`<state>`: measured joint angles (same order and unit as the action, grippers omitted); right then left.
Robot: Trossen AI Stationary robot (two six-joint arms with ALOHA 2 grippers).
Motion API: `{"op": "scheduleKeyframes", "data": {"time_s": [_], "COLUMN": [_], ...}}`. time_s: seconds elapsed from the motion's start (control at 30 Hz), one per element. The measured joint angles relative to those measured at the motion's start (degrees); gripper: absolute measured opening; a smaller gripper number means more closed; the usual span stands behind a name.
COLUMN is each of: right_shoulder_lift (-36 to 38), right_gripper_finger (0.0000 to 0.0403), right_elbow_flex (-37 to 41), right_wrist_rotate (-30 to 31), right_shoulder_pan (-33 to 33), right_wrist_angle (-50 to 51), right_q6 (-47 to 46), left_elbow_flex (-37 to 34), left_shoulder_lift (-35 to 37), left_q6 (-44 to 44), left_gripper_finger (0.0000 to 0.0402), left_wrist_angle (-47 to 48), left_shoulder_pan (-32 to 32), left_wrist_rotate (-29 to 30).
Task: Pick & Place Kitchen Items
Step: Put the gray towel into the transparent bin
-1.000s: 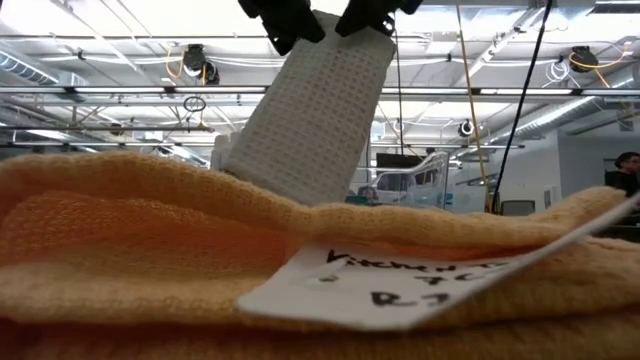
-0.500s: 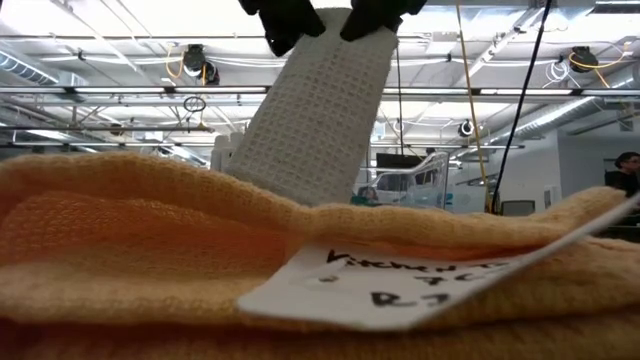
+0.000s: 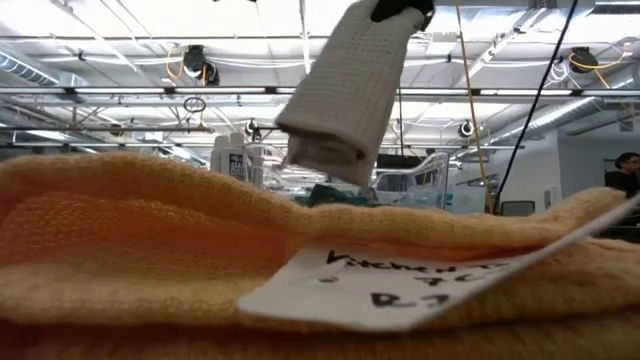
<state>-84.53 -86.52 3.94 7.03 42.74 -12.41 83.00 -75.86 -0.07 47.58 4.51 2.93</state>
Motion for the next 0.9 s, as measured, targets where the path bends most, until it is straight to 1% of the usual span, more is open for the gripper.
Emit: {"op": "scheduleKeyframes", "data": {"time_s": [0.1,0.17,0.23,0.27,0.33,0.43,0.47,0.57,0.73,0.9], "right_shoulder_lift": [3.3,4.9,6.3,6.5,6.7,6.2,5.9,4.9,3.9,3.8], "right_gripper_finger": [0.0002,0.0002,0.0002,0.0002,0.0002,0.0004,0.0004,0.0005,0.0003,0.0002], "right_elbow_flex": [0.0,0.0,0.0,0.0,0.0,0.0,0.0,0.0,0.0,0.0], "right_wrist_rotate": [6.3,10.0,12.5,12.7,12.4,12.1,11.0,9.0,5.5,2.3], "right_shoulder_pan": [-1.5,-2.8,-4.2,-5.2,-7.1,-8.9,-9.4,-10.4,-11.6,-12.6], "right_wrist_angle": [2.3,3.8,3.9,4.2,3.9,3.5,2.7,1.0,-3.5,-3.7], "right_q6": [-4.6,-7.0,-8.4,-9.2,-11.1,-16.5,-17.1,-17.1,-17.0,-15.9], "left_elbow_flex": [0.0,0.0,0.0,0.0,0.0,0.0,0.0,0.0,0.0,0.0], "left_shoulder_lift": [3.0,4.5,6.1,6.8,7.5,8.1,8.1,8.1,8.1,8.1], "left_q6": [0.0,-0.5,-0.7,-0.7,-0.7,-0.3,-0.4,-0.6,-1.6,-1.6], "left_gripper_finger": [0.0251,0.0254,0.0254,0.0254,0.0255,0.0255,0.0255,0.0255,0.0255,0.0255], "left_wrist_angle": [3.2,4.9,5.9,6.8,6.7,8.2,8.7,11.1,11.3,11.4], "left_shoulder_pan": [-0.3,-0.4,-0.6,-0.6,-0.7,-0.8,-0.9,-1.3,-1.5,-1.5], "left_wrist_rotate": [7.3,11.2,13.9,14.3,14.7,15.3,15.2,15.3,15.2,15.2]}}
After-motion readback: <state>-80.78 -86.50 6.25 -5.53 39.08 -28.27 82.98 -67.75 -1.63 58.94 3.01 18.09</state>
